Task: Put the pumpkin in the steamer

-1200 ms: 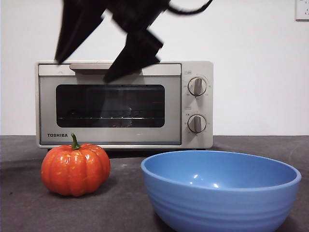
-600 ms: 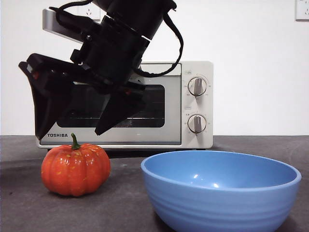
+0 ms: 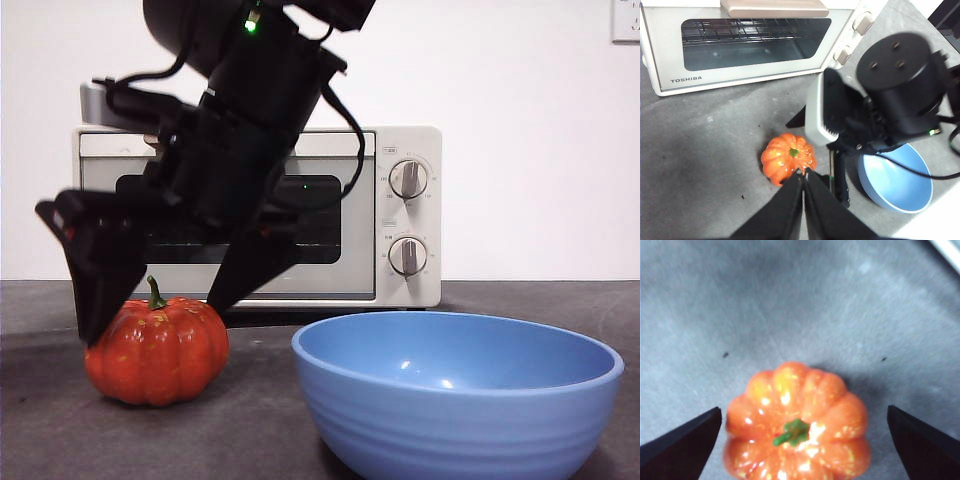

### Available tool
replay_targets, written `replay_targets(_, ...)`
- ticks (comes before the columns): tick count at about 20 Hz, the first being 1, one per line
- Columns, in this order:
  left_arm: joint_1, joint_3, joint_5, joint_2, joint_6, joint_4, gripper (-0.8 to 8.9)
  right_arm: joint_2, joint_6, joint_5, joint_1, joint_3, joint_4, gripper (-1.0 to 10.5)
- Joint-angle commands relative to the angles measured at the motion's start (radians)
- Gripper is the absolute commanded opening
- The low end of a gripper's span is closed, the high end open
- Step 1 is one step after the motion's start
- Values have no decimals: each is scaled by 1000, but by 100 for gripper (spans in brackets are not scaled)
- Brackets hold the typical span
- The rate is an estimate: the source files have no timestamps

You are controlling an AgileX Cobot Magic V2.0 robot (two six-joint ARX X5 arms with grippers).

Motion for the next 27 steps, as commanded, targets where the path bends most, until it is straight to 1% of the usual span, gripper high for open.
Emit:
replay_targets(1, -3, 23, 3, 2, 6, 11, 15, 42, 3, 2, 11, 20, 15, 553)
replay_targets(4, -3, 23, 3, 2, 6, 11, 15, 45, 3, 1, 12, 20, 16, 552)
replay_targets(6, -3, 23, 3, 2, 6, 11, 16, 45, 11, 1, 12, 20, 9, 532)
replay_targets(9, -3, 23, 3, 2, 6, 11, 15, 45, 16, 0, 11, 20, -10, 407)
replay_targets(11, -3, 23, 3, 2, 6, 11, 16, 45, 21, 0, 11, 20, -10, 372)
replay_targets(16, -3, 23, 3, 2, 7, 11, 15, 17, 32, 2, 12, 20, -10, 368)
replay_targets(21, -3, 23, 3, 2, 7, 11, 15, -132, 32, 27, 12, 20, -62, 368)
replay_targets(24, -3, 23, 3, 2, 7, 11, 15, -257, 33, 28, 7, 20, -164, 368)
replay_targets(27, -3, 23, 3, 2, 7, 11, 15, -391, 33, 47, -2, 8, -283, 369)
